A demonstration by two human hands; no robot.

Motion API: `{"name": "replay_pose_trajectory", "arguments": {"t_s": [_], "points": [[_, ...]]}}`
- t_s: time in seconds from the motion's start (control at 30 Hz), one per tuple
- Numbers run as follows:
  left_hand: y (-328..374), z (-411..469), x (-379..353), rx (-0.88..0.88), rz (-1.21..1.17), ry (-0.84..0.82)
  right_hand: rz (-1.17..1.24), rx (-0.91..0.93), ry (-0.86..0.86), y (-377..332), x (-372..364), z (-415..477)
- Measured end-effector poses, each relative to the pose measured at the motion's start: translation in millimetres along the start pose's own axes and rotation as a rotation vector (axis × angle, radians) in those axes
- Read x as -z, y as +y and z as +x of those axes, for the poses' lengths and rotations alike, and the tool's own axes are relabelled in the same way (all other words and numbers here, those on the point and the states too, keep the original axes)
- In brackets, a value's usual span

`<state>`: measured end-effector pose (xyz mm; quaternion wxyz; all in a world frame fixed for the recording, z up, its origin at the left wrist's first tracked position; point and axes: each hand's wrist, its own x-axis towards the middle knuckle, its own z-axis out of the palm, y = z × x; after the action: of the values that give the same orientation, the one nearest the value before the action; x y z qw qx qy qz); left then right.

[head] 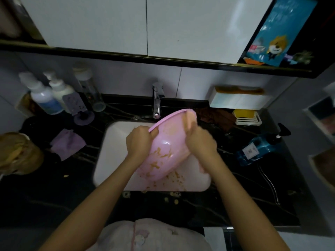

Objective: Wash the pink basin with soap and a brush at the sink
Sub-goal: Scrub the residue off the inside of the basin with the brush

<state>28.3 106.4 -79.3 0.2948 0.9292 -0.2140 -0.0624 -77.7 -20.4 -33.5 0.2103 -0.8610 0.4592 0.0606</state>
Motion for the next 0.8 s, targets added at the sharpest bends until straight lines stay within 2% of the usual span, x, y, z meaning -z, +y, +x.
{"name": "replay_pose_trajectory", "arguments": {"t_s": [0.07,0.1,0.23,0.27,0.37,0.4,0.43,0.53,0.6,0.73,0.8], "points": [[3.0,-3.4,-0.9,-0.009,0.005,-0.013,0.031,-0.148,0.009,-3.3,8.0,9.8],[4.5,-3.8,-1.4,-0.009,-0.003,-0.012,0.041,-0.121,0.019,-8.1,5.7,3.6],[-8.6,4.4,1.8,0.036,-0.034,0.009,0.023,0.285,0.043,-12.6,-26.9,-50.8],[-10.7,7.2,3.9,0.039,-0.030,0.011,0.023,0.273,0.054,-5.6,-26.4,-44.3],[-8.5,7.3,-0.3,0.014,0.005,-0.003,0.060,-0.020,0.046,14.4,-3.6,-1.5],[-6.7,7.0,-2.1,0.009,0.018,-0.011,0.035,-0.049,0.039,15.3,0.3,-1.1],[-6.1,6.9,-3.2,-0.006,0.019,-0.018,0.014,-0.024,0.052,13.0,-3.2,-9.0],[-6.5,14.8,-2.2,-0.036,-0.003,-0.019,0.020,0.247,0.039,-1.7,-28.9,-54.3],[-11.5,17.8,1.6,-0.095,-0.033,-0.024,0.031,0.340,0.039,-0.1,-40.6,-66.9],[-32.7,18.5,9.9,-0.293,-0.150,-0.092,0.075,0.293,0.060,-0.6,-34.8,-51.3],[-55.6,14.5,13.3,-0.343,-0.215,-0.058,0.077,0.305,0.073,-1.2,-32.7,-48.1]]}}
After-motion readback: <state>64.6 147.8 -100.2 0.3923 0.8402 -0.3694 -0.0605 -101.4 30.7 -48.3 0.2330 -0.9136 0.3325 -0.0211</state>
